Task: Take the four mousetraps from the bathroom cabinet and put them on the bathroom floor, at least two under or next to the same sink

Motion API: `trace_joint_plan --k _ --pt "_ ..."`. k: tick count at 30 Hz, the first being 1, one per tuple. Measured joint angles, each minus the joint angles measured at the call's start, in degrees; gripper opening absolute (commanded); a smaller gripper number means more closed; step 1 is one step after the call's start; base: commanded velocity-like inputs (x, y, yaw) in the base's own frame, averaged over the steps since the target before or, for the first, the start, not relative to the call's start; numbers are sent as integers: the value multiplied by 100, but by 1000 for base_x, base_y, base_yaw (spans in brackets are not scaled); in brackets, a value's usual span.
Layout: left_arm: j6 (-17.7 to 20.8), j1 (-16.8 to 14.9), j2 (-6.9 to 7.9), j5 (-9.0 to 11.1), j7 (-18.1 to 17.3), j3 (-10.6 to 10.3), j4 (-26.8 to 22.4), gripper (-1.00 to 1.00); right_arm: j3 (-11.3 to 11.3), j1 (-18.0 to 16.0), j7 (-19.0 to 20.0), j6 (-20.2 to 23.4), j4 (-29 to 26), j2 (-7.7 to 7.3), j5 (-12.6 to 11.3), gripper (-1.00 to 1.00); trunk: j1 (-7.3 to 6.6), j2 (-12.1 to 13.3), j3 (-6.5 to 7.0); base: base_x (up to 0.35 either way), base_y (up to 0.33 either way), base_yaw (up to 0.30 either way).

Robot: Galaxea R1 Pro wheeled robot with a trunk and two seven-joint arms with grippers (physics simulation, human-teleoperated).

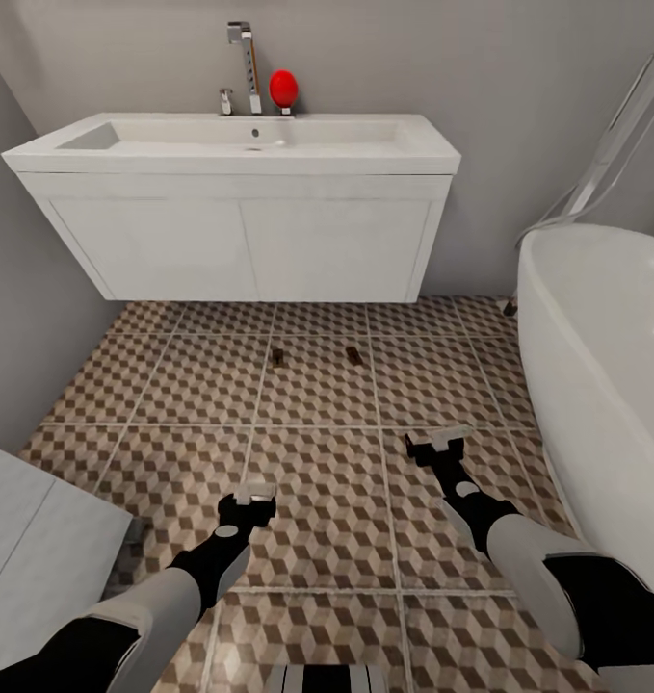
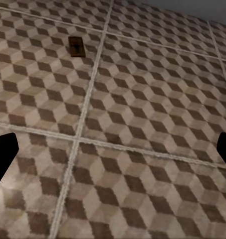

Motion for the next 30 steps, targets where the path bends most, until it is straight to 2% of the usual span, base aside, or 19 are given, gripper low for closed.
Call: trace_joint_plan --k 8,10,14,26,30 --pt "-7 11 22 0 -78 4 -22 100 2 117 5 -3 16 13 -10 100 -176 321 143 0 0 0" --pt "-4 12 26 3 -532 5 -15 100 4 207 80 -1 30 23 -7 100 -220 401 179 0 0 0" --pt "1 12 46 15 -840 5 0 100 3 279 184 1 40 29 9 100 -307 562 251 0 0 0" --pt "-45 12 152 25 -924 7 282 100 2 385 214 2 53 25 13 100 -571 1043 467 0 0 0" --pt "-321 14 223 31 -922 7 403 100 3 396 215 2 53 30 14 100 -659 1203 538 0 0 0"
